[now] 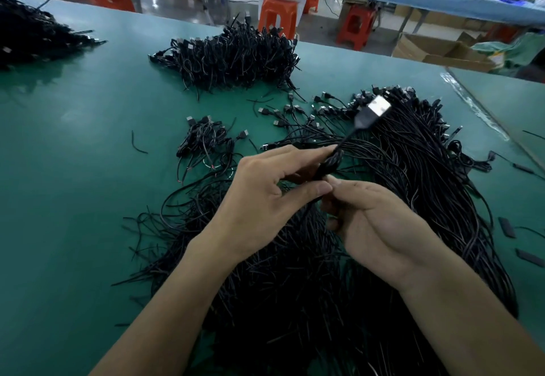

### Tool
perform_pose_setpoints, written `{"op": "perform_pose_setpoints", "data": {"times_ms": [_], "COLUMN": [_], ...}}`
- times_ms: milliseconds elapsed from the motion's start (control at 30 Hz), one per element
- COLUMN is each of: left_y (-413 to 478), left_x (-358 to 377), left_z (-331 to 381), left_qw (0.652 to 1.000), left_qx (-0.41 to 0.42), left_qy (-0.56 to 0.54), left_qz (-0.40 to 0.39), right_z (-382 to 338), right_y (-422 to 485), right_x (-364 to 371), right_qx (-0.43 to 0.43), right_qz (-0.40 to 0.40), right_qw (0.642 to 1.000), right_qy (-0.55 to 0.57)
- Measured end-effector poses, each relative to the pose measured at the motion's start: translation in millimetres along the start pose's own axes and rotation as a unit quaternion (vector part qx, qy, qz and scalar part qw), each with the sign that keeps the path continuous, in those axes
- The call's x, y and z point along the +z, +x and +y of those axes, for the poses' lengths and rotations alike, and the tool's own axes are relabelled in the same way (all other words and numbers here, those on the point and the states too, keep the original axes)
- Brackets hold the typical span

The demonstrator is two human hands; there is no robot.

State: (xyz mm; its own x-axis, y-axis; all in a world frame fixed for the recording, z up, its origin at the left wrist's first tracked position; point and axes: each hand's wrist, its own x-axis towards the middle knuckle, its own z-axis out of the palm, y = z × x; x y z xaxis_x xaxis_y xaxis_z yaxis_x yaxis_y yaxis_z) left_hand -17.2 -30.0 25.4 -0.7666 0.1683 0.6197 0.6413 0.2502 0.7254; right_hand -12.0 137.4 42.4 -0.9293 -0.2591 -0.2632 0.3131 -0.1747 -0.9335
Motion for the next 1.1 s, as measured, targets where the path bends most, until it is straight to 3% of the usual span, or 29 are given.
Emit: {"op": "perform_pose_setpoints", "data": {"times_ms": [133, 267, 333, 400, 500, 600, 733, 900, 1000, 1100], "left_y": [0.9, 16.1, 27.8, 36.8, 42.9, 47.0, 48.5, 43.0, 36.6, 34.6], "left_x": [1.3, -13.2, -31.5, -48.1, -61.0, -67.1, -64.2, -49.8, -38.9, -25.8], "left_z": [-2.9, -17.6, -35.6, -59.9, -94.2, -116.2, -126.5, -118.1, -108.3, -96.7], "left_qw": [0.999, 0.971, 0.943, 0.934, 0.918, 0.895, 0.863, 0.832, 0.851, 0.887], "left_qx": [-0.047, -0.193, -0.258, -0.285, -0.299, -0.312, -0.355, -0.377, -0.322, -0.269], "left_qy": [-0.018, -0.076, -0.086, -0.005, 0.155, 0.246, 0.340, 0.405, 0.412, 0.372], "left_qz": [0.008, 0.119, 0.190, 0.214, 0.208, 0.203, 0.118, 0.048, 0.050, 0.054], "right_z": [-2.3, 2.8, 10.6, 20.4, 36.2, 47.0, 48.9, 45.3, 39.1, 35.3], "right_y": [3.1, 15.1, 20.6, 25.3, 32.2, 40.9, 58.6, 75.8, 82.9, 90.5], "right_x": [-7.2, -29.2, -45.4, -62.1, -80.9, -81.0, -64.4, -52.4, -49.3, -47.0], "right_qx": [0.021, -0.010, -0.022, -0.036, -0.034, -0.016, 0.010, 0.050, 0.082, 0.104], "right_qz": [-0.020, 0.083, 0.142, 0.188, 0.179, 0.152, 0.154, 0.217, 0.215, 0.193], "right_qw": [1.000, 0.995, 0.983, 0.941, 0.842, 0.789, 0.744, 0.692, 0.676, 0.684], "right_qy": [0.002, -0.045, -0.116, -0.280, -0.508, -0.595, -0.650, -0.687, -0.700, -0.696]}}
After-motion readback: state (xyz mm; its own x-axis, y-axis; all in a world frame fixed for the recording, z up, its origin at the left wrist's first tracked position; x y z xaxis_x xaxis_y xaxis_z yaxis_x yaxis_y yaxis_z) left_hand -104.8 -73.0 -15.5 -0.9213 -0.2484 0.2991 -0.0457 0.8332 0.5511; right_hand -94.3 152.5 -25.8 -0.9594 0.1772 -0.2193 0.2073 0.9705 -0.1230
